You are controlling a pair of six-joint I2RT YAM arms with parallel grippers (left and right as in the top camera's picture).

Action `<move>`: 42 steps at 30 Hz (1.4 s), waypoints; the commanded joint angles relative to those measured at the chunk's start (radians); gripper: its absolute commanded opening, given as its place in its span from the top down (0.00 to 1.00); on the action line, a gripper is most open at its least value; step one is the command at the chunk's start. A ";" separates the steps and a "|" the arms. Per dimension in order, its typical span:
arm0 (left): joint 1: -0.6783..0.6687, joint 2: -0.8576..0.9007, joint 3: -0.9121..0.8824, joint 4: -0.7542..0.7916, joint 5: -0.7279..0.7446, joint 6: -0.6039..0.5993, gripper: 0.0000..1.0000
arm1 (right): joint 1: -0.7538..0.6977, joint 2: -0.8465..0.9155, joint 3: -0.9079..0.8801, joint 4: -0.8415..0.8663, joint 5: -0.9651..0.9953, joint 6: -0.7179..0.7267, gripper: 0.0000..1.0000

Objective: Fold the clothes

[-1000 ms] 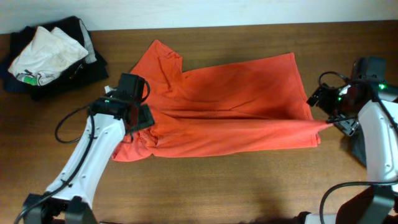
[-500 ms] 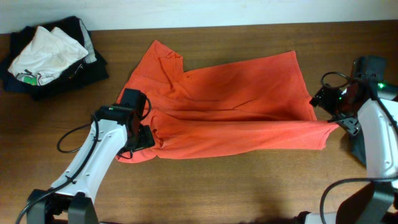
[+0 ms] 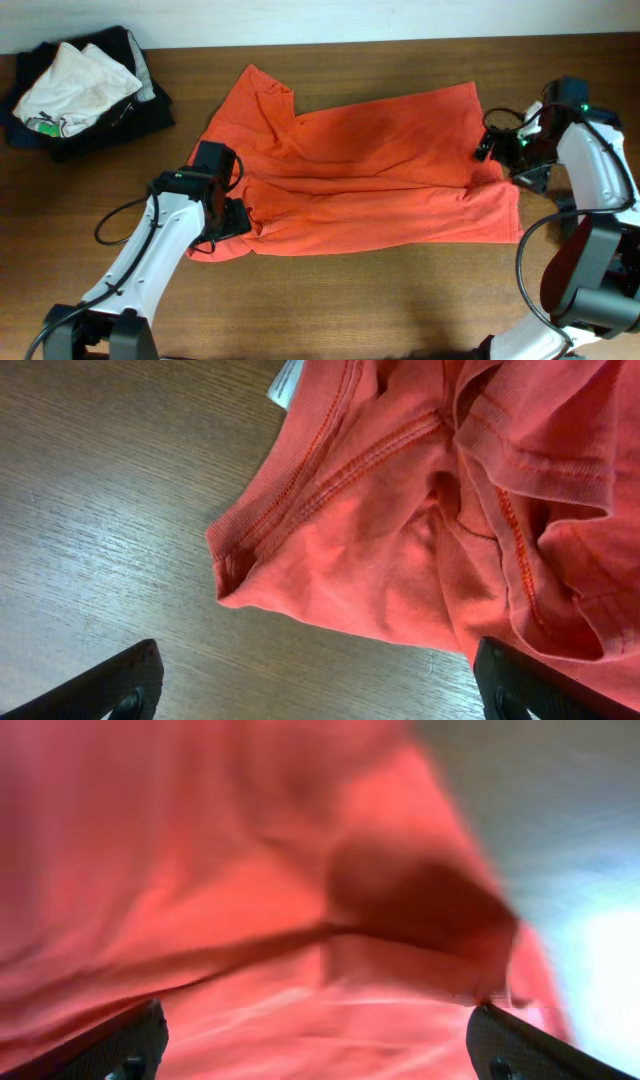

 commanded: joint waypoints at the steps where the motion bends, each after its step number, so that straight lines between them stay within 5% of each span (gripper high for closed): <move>1: 0.006 -0.005 -0.021 0.000 0.008 0.010 0.01 | -0.011 -0.010 0.021 -0.012 -0.205 -0.040 0.01; 3: 0.006 -0.005 -0.026 0.000 0.008 0.010 0.01 | -0.013 -0.010 0.021 -0.046 0.006 0.158 0.01; 5: 0.006 -0.005 -0.028 0.001 0.008 0.010 0.01 | -0.013 -0.010 0.021 -0.036 -0.195 -0.129 0.01; 7: 0.006 -0.005 -0.028 0.009 0.009 0.010 0.01 | -0.019 -0.010 0.027 -0.071 0.056 0.130 0.01; 8: 0.006 -0.005 -0.028 0.006 0.008 0.010 0.01 | -0.015 -0.009 0.027 -0.034 -0.073 -0.089 0.01; 9: 0.006 -0.005 -0.028 0.004 0.008 0.010 0.01 | -0.015 -0.009 0.034 -0.055 0.019 -0.006 0.01; 10: 0.006 -0.005 -0.028 0.005 0.008 0.010 0.01 | -0.024 -0.010 0.041 -0.143 0.332 0.329 0.01; 11: 0.006 -0.005 -0.028 0.005 0.008 0.010 0.01 | -0.025 -0.009 0.041 -0.177 0.503 0.452 0.01; 12: 0.006 -0.005 -0.028 0.000 0.008 0.010 0.01 | -0.025 -0.009 0.041 -0.141 0.447 0.357 0.01; 14: 0.006 -0.005 -0.028 0.003 0.009 0.010 0.01 | -0.027 -0.009 0.041 -0.057 -0.084 -0.124 0.01; 15: 0.006 -0.005 -0.028 0.008 0.009 0.010 0.01 | -0.027 -0.009 0.042 -0.055 -0.231 -0.200 0.01; 17: 0.006 -0.005 -0.028 -0.004 0.009 0.010 0.01 | -0.026 -0.009 0.041 -0.141 0.179 0.352 0.01; 18: 0.006 -0.005 -0.028 -0.011 0.008 0.011 0.01 | -0.017 -0.009 0.041 -0.141 0.223 0.367 0.01; 19: 0.006 -0.005 -0.028 -0.014 0.008 0.018 0.01 | -0.003 -0.009 0.041 -0.084 0.082 0.178 0.01; 20: 0.006 -0.005 -0.028 -0.013 0.008 0.017 0.01 | 0.006 -0.009 0.041 -0.059 -0.212 -0.202 0.01; 21: 0.006 -0.005 -0.028 -0.005 0.009 0.017 0.01 | 0.008 -0.009 0.041 -0.063 -0.196 -0.208 0.01; 23: 0.006 -0.005 -0.028 -0.002 0.009 0.017 0.01 | 0.006 -0.009 0.041 -0.123 0.216 0.291 0.01; 26: 0.006 -0.005 -0.029 -0.012 0.008 0.017 0.01 | 0.009 -0.009 0.042 -0.065 -0.161 -0.170 0.01; 27: 0.006 -0.005 -0.029 -0.005 0.008 0.017 0.01 | 0.000 -0.009 0.043 -0.107 0.017 0.069 0.01; 28: 0.006 -0.005 -0.029 -0.007 0.008 0.018 0.01 | -0.015 -0.009 0.043 -0.242 0.376 0.538 0.01; 29: 0.006 -0.005 -0.029 -0.021 0.008 0.018 0.01 | -0.015 -0.009 0.043 -0.220 0.336 0.518 0.01; 30: 0.006 -0.005 -0.029 -0.025 0.008 0.018 0.01 | -0.015 -0.009 0.043 -0.156 0.174 0.311 0.01; 31: 0.006 -0.005 -0.029 -0.021 0.008 0.018 0.01 | -0.011 -0.009 0.043 -0.116 -0.215 -0.154 0.01; 32: 0.006 -0.005 -0.029 -0.012 0.008 0.017 0.01 | -0.006 -0.009 0.043 -0.163 -0.422 -0.434 0.01; 33: 0.006 -0.005 -0.029 -0.007 0.009 0.017 0.01 | -0.011 -0.009 0.043 -0.149 -0.298 -0.246 0.01; 34: 0.006 -0.005 -0.029 -0.007 0.013 0.017 0.01 | -0.018 -0.008 0.043 -0.177 0.032 0.204 0.01; 35: 0.006 -0.005 -0.029 -0.007 0.022 0.018 0.01 | -0.019 -0.011 0.043 -0.219 0.200 0.411 0.01; 36: 0.006 -0.005 -0.029 -0.011 0.025 0.018 0.01 | -0.019 -0.011 0.043 -0.220 0.222 0.438 0.01; 37: 0.006 -0.005 -0.029 -0.018 0.024 0.017 0.01 | -0.016 -0.011 0.043 -0.179 0.065 0.275 0.01; 39: 0.006 -0.005 -0.029 -0.013 0.024 0.017 0.01 | -0.002 -0.011 0.043 -0.231 -0.567 -0.547 0.01; 40: 0.006 -0.005 -0.029 -0.010 0.024 0.017 0.01 | 0.001 -0.011 0.043 -0.226 -0.559 -0.525 0.01; 41: 0.006 -0.005 -0.029 -0.007 0.024 0.017 0.01 | -0.002 -0.011 0.043 -0.184 -0.336 -0.179 0.01; 42: 0.006 -0.005 -0.029 -0.008 0.028 0.017 0.01 | -0.005 -0.013 0.043 -0.253 0.175 0.435 0.01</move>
